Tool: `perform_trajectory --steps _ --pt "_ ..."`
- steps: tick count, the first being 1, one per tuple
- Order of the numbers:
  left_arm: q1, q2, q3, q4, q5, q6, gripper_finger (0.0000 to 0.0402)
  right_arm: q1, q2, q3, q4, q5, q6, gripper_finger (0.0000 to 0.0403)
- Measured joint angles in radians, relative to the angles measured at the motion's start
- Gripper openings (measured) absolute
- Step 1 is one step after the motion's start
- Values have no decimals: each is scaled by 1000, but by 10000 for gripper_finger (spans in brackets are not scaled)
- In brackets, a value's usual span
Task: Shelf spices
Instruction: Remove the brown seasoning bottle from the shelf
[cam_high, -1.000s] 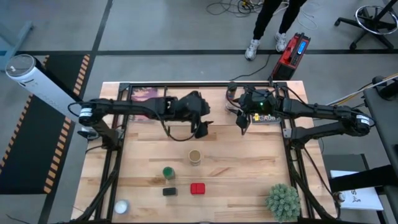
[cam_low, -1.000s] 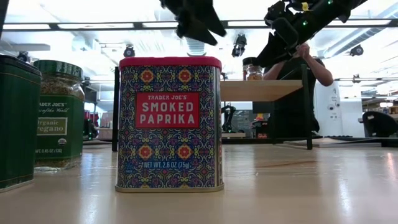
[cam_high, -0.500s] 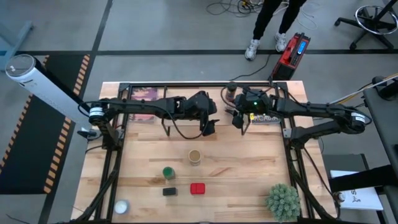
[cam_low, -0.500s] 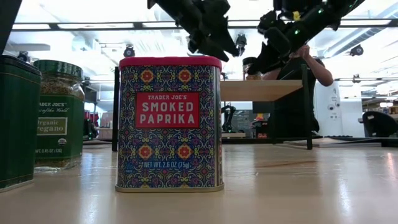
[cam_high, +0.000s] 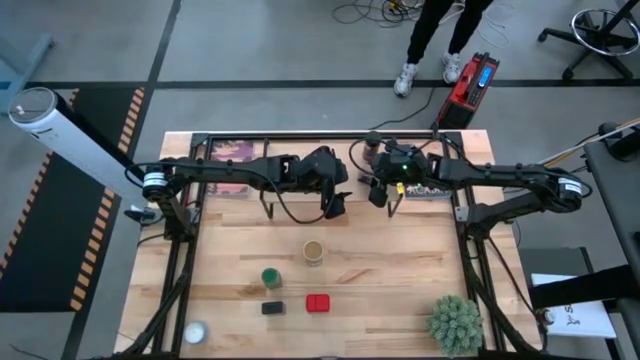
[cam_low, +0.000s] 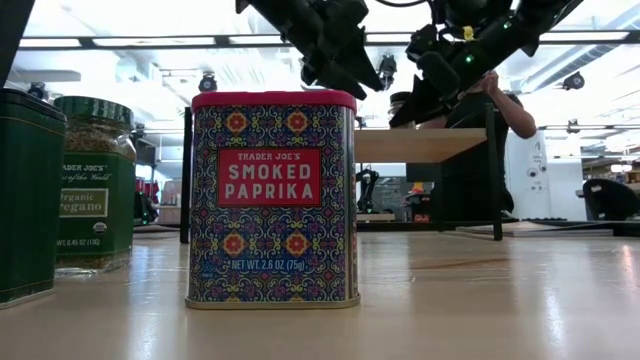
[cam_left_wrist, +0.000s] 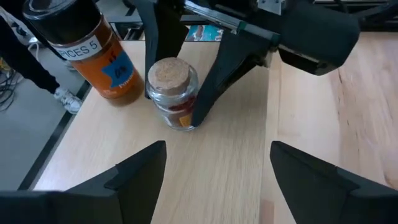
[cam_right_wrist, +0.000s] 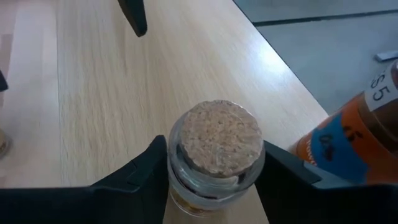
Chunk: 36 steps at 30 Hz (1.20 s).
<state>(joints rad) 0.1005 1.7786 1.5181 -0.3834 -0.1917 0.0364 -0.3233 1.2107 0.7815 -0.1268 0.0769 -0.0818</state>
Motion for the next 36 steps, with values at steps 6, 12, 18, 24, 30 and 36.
perform_trajectory --steps 6,12,18,24,30,36 --pt "0 0 0 -1 0 0 268 0 0 0 3 -9 -1 159" --pt "0 -1 0 -33 0 -3 270 0 -1 0 3 -10 2 161" --pt "0 -1 0 -47 1 -8 270 3 -1 0 1 -20 3 159" --pt "0 -1 0 -65 26 -8 262 20 -20 0 -34 -33 11 159" --pt "0 -7 0 -88 27 8 262 67 -109 -1 -59 -34 31 158" --pt "0 -19 1 -76 41 11 269 107 -229 -1 -114 -33 73 156"
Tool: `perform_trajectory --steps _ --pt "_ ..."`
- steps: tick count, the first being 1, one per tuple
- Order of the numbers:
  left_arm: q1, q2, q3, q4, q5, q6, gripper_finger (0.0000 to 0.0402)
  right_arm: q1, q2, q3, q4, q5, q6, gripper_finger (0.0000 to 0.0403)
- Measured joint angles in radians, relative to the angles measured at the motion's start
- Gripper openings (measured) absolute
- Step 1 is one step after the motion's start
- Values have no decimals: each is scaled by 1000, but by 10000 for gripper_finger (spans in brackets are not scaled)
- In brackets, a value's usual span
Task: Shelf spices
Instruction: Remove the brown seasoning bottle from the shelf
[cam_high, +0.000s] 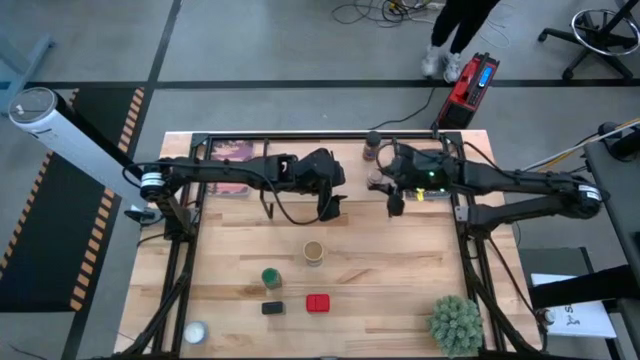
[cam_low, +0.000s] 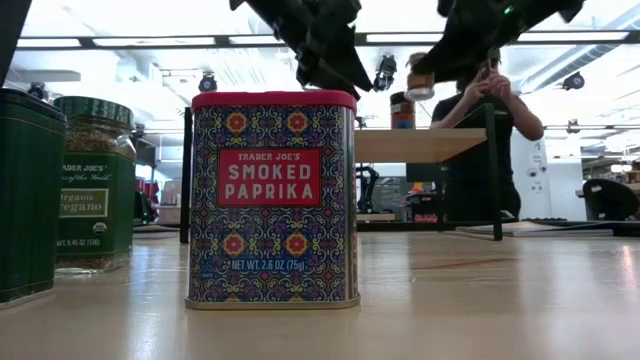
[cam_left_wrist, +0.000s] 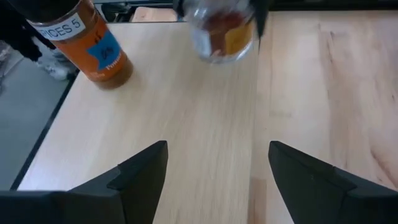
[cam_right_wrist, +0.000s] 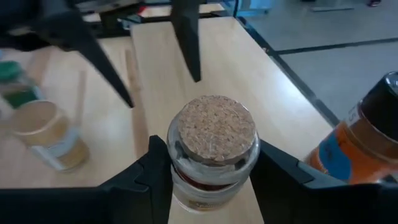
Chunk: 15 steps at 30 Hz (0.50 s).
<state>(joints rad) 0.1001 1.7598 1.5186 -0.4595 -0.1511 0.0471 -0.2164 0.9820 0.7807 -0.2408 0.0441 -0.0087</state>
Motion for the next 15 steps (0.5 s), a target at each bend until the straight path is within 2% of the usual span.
perform_trajectory --steps 5,10,15 --pt "-10 -4 12 5 65 -3 266 86 -75 0 -67 -19 65 144" --pt "-51 -4 23 2 113 -1 257 223 -117 0 -104 -27 118 142" --pt "-113 -4 24 2 116 -15 255 361 -122 0 -97 1 154 129"
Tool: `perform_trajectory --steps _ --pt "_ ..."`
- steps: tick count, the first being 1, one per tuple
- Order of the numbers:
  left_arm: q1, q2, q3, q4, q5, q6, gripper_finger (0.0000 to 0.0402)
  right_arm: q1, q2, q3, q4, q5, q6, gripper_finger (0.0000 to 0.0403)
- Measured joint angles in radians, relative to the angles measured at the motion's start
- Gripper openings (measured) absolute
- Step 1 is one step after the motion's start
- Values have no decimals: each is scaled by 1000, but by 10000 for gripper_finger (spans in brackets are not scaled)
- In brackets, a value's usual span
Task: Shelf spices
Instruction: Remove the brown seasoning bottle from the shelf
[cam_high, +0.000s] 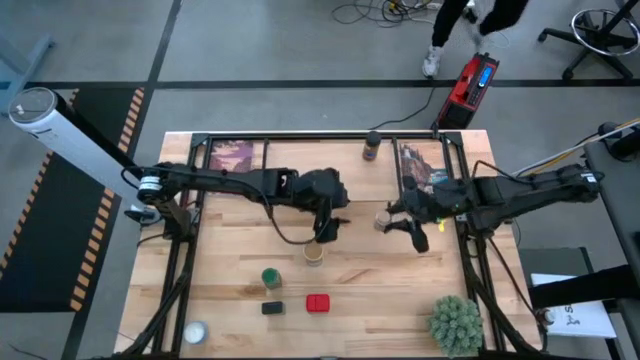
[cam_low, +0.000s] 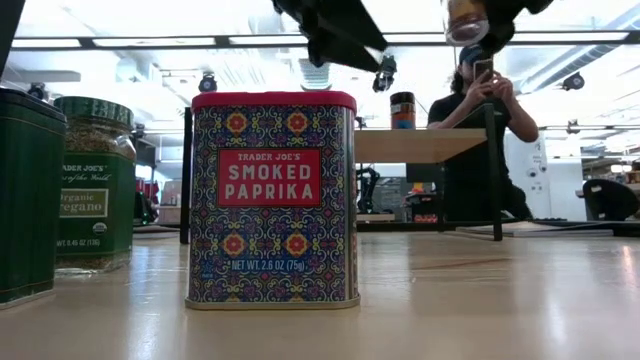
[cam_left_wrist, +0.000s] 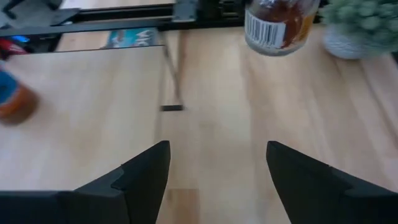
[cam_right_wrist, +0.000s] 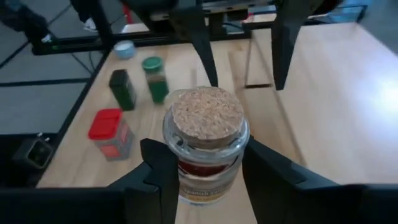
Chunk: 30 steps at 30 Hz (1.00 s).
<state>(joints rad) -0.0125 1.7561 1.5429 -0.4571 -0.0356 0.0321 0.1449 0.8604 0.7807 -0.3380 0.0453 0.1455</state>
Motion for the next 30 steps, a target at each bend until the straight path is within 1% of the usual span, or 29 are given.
perform_trajectory --steps 4,8,10,12,14,19,21,24,27,30 --pt "-47 2 0 -1 -3 -67 258 83 36 -1 -17 81 33 111" --pt "-124 45 0 5 -79 -292 256 153 135 -62 -15 116 188 97" --pt "-177 91 -4 -17 -110 -338 253 199 206 -114 29 123 247 92" --pt "-219 121 -8 -52 -164 -363 251 239 262 -153 141 135 265 87" --pt "-248 136 5 -62 -188 -391 248 271 300 -170 213 141 303 81" --pt "-290 148 32 -129 -249 -419 240 350 391 -188 217 189 378 59" --pt "-297 143 32 -149 -275 -423 238 363 422 -187 224 191 392 49" --pt "-294 136 35 -154 -274 -438 235 368 446 -191 224 192 396 40" --pt "-293 136 35 -175 -270 -438 236 370 441 -187 242 192 383 43" --pt "-294 125 35 -212 -261 -420 240 375 437 -187 300 188 358 65"
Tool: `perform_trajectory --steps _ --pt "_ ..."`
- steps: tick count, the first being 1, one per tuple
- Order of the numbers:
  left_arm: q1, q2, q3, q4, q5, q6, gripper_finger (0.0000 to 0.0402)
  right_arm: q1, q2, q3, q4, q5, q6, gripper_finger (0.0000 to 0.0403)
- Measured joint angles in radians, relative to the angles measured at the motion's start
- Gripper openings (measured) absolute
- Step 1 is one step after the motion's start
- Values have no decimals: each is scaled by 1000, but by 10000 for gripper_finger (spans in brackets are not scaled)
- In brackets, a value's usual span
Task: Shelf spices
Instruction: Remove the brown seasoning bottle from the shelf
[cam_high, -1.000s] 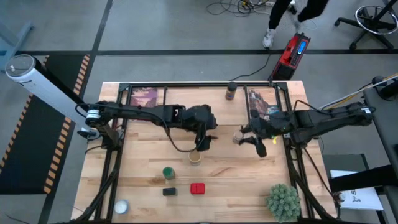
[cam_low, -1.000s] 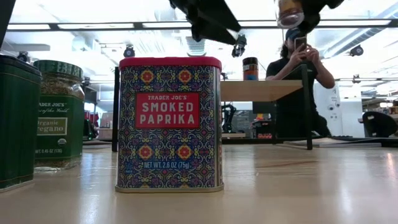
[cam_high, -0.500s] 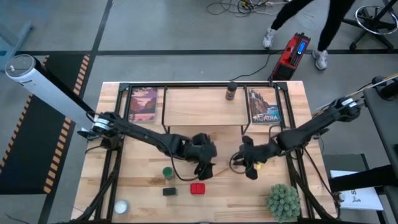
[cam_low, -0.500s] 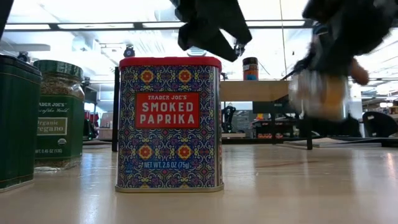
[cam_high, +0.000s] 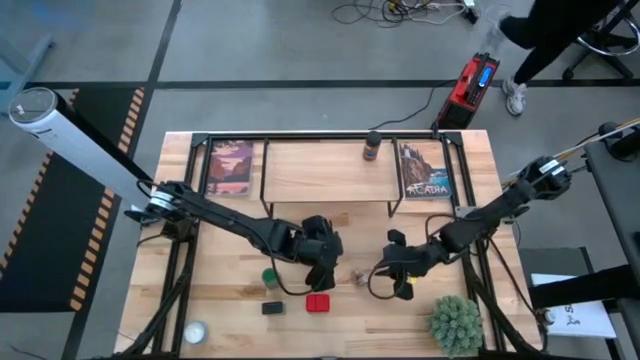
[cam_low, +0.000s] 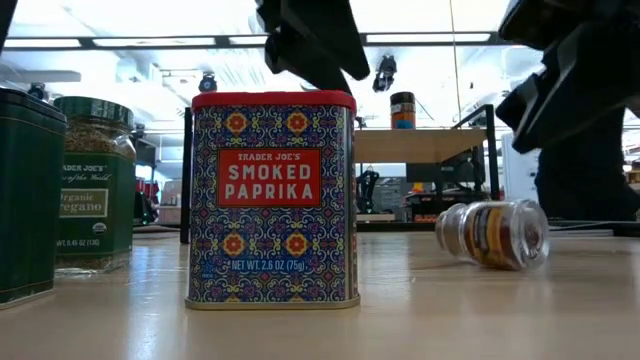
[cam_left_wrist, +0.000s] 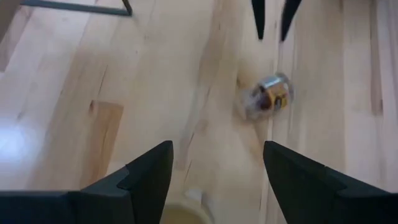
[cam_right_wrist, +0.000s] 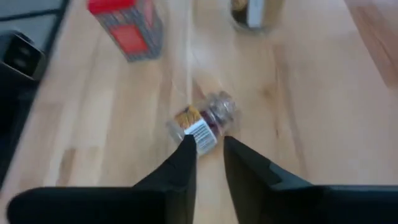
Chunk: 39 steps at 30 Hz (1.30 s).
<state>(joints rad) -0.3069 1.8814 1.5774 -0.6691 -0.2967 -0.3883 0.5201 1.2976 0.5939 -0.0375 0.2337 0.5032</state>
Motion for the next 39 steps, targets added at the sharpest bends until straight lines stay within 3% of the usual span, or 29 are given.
perform_trajectory --steps 4,10,15,20,29,39 --pt "1 -40 0 -20 3 28 244 28 33 30 71 -16 -51 111" --pt "5 -124 0 -19 11 4 237 29 145 124 31 -24 -35 182" --pt "-36 -169 0 -29 19 22 231 34 216 173 18 -25 -69 216" --pt "-67 -184 0 -69 -35 4 232 29 286 241 28 -22 -53 230" --pt "-89 -189 -1 -119 -13 -51 228 22 454 400 -41 16 -209 227" --pt "-147 -195 -1 -162 -40 -80 226 5 448 421 -35 29 -227 231"
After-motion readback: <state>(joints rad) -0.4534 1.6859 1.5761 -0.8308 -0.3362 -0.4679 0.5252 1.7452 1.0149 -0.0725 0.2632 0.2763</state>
